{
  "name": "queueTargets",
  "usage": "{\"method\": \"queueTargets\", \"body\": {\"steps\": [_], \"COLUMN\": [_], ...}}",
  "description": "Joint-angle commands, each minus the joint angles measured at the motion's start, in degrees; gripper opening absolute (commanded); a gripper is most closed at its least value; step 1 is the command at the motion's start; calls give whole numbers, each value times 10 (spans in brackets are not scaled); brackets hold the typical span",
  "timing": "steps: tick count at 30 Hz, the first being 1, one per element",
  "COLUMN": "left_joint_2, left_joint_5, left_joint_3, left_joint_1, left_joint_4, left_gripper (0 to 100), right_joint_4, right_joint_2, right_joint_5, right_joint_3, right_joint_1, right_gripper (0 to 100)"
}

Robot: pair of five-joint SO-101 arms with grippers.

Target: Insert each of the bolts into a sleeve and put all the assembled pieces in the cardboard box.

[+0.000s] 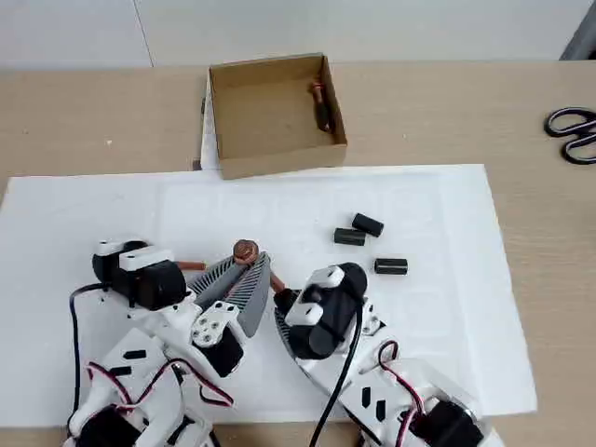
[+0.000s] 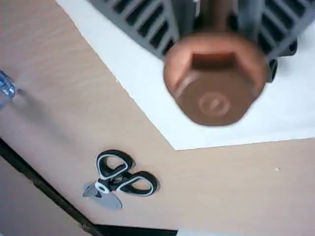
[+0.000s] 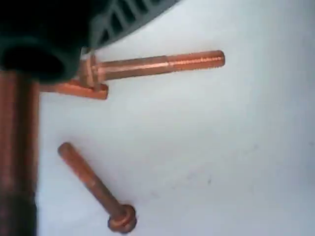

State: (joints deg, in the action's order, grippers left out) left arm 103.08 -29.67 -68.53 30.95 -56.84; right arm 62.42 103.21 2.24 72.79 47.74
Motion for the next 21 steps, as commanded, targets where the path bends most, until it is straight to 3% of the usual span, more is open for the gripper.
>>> {"method": "queueTargets", "body": {"steps": [1, 15, 21], "left_joint_2": [6, 4, 4], "left_joint_5": [-4, -4, -1], "left_joint_3": [4, 2, -29], "left_joint_1": [20, 49, 48], "left_joint_4": [14, -16, -40], "left_gripper": [6, 6, 6], "right_joint_4": [-32, -58, -80], "right_joint_2": [6, 7, 7], "right_joint_5": [20, 33, 71], "right_joint_3": [-4, -1, -1], "right_joint_1": [0, -29, -26], "right_gripper": [3, 3, 3]}}
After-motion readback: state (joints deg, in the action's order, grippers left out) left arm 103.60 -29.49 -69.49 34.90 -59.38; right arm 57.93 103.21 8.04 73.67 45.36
